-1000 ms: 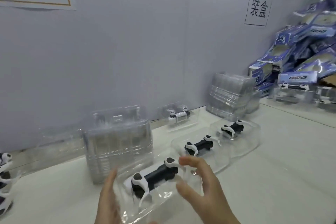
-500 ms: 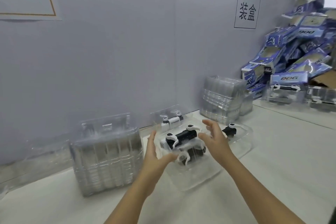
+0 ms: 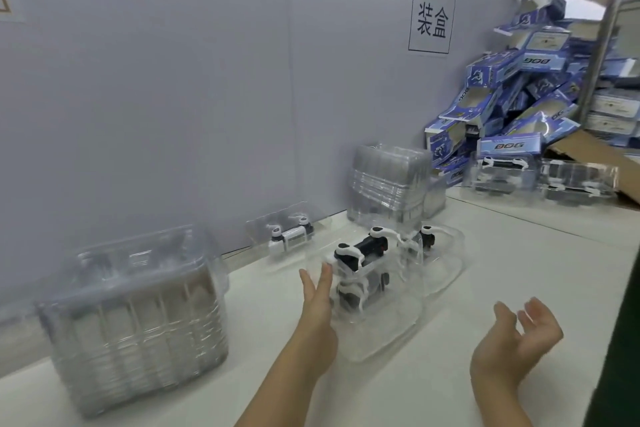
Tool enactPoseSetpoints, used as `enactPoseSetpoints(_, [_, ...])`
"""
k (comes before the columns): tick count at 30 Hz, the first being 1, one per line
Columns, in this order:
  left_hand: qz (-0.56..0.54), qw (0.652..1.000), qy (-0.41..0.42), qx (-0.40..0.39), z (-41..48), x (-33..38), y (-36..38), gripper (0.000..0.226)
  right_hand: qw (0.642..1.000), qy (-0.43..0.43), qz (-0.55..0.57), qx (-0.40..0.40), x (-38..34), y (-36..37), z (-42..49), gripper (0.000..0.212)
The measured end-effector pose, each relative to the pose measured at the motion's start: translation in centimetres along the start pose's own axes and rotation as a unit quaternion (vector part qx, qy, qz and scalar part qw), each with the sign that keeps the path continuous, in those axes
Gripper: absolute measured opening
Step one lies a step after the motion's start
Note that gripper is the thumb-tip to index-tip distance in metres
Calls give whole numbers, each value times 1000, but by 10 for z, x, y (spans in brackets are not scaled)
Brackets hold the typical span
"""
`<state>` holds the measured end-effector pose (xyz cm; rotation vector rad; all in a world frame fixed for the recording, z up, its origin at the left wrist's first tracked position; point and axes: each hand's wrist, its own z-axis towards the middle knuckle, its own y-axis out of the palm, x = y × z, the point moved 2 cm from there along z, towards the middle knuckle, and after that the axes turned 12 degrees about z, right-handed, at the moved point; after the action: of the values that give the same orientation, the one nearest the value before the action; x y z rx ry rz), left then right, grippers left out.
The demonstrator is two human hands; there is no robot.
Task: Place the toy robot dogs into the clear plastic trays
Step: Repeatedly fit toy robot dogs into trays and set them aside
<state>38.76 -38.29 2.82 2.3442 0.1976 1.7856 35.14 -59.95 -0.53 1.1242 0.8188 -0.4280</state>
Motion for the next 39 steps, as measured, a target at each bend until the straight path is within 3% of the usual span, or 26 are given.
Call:
enactPoseSetpoints(3, [-2, 999, -21, 28, 25, -1, 37, 83, 999, 28, 8, 25, 12, -5, 8, 40])
enactPoseSetpoints(10, [-50, 998, -44, 15, 68, 5, 76, 64, 996, -15, -43, -76, 30, -2, 6, 67])
enactPoseSetpoints(14, [5, 999, -24, 45, 55, 0, 53, 45, 992, -15, -50, -111, 25, 2, -1, 64])
enactPoseSetpoints(16, [40, 998, -5, 44, 34, 3, 31, 31, 991, -22, -47, -125, 19, 6, -5, 53])
enactPoseSetpoints(18, [68, 997, 31, 28, 6, 11, 2, 22, 987, -29, -51, -147, 12, 7, -8, 41])
enactPoseSetpoints(20, [110, 988, 101, 26, -29, 23, -36, 20, 980, -37, -62, -187, 6, 8, -16, 43])
enactPoseSetpoints(23, [228, 926, 268, 135, -87, 37, -109, 23, 957, -84, -80, -266, -8, 19, -51, 39])
enactPoseSetpoints(26, [275, 814, 367, 357, -133, 45, -185, 34, 903, -195, -80, -375, -29, 60, -109, 33])
enactPoseSetpoints(28, [216, 779, 354, 470, -146, 48, -229, 43, 867, -205, -64, -449, -45, 104, -152, 25])
enactPoseSetpoints(29, [193, 787, 324, 488, -143, 50, -247, 54, 849, -187, -65, -490, -52, 128, -172, 23])
enactPoseSetpoints(31, [202, 832, 249, 452, -131, 50, -271, 93, 789, -160, -89, -587, -61, 170, -217, 25])
enactPoseSetpoints(33, [230, 871, 201, 386, -118, 46, -280, 123, 691, -205, -151, -676, -62, 200, -261, 37])
enactPoseSetpoints(36, [218, 904, 194, 311, -105, 39, -281, 122, 540, -268, -320, -731, -50, 227, -305, 58])
enactPoseSetpoints(37, [216, 908, 191, 305, -101, 36, -282, 114, 513, -274, -361, -729, -46, 233, -313, 59])
enactPoseSetpoints(39, [218, 907, 186, 308, -95, 30, -286, 112, 505, -286, -385, -718, -41, 239, -318, 57])
